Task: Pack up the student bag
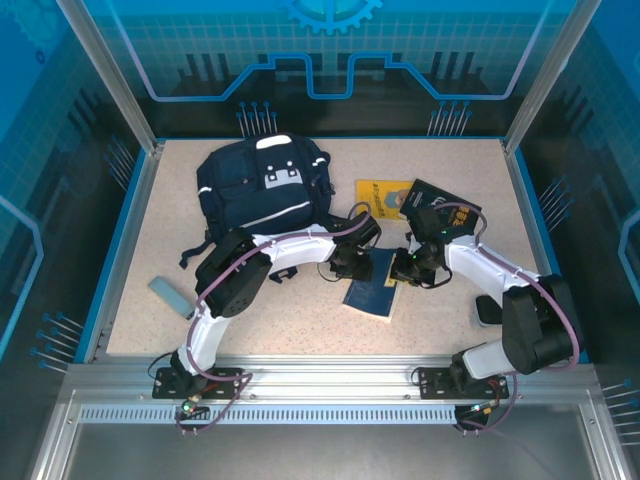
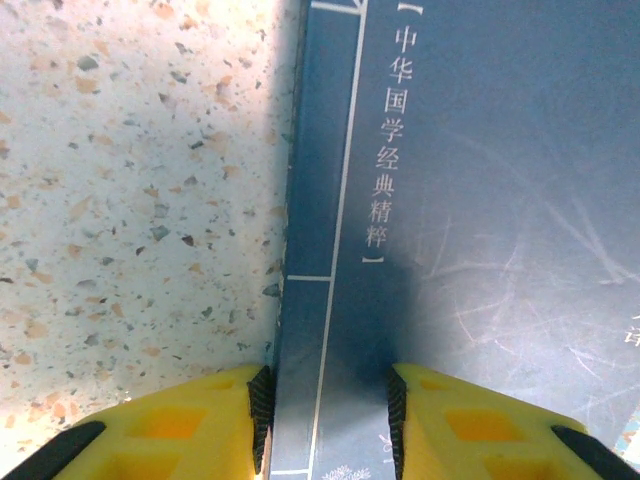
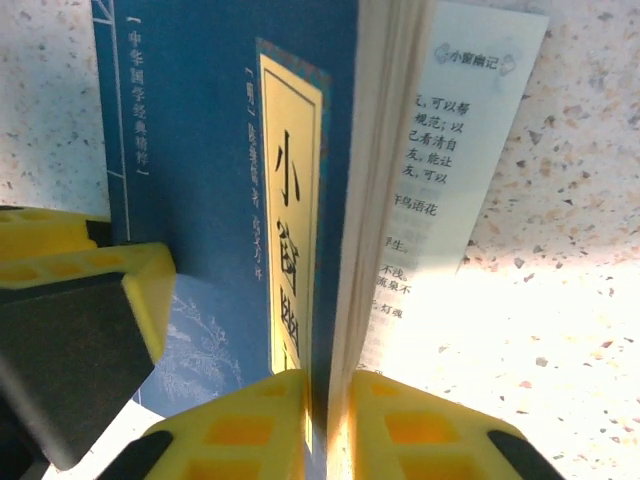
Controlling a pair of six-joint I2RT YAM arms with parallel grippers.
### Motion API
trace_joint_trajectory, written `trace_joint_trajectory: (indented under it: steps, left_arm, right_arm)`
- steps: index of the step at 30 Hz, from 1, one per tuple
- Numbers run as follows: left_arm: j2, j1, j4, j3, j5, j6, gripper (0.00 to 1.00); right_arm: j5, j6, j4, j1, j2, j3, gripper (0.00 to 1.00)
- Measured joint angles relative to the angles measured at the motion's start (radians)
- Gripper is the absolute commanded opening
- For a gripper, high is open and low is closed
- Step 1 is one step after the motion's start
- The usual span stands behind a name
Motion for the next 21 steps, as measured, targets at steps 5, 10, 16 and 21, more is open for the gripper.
trace_joint_trajectory:
  steps: [5,10,16,21]
  left_arm:
    - [-0.001,0.0,0.0,0.0,0.0,0.0,0.38]
    - [-0.011,0.002,0.008,-0.008,0.0,0.0,0.47]
    - [-0.143,0.06,0.041,-0.13,0.002,-0.002,0.73]
    - [-0.361,0.191,0.113,-0.239,0.082,-0.013,0.93]
  right_arm:
    - [0.001,0.015,-0.002,0.0,-0.001,0.0,0.03]
    - [0.002,0.021,-0.002,0.0,-0.003,0.0,0.0]
    - [-0.048,-0.047,0.024,-0.002,-0.064,0.001,0.0]
    - [-0.162,-0.14,0.066,-0.005,-0.103,0.048,0.0]
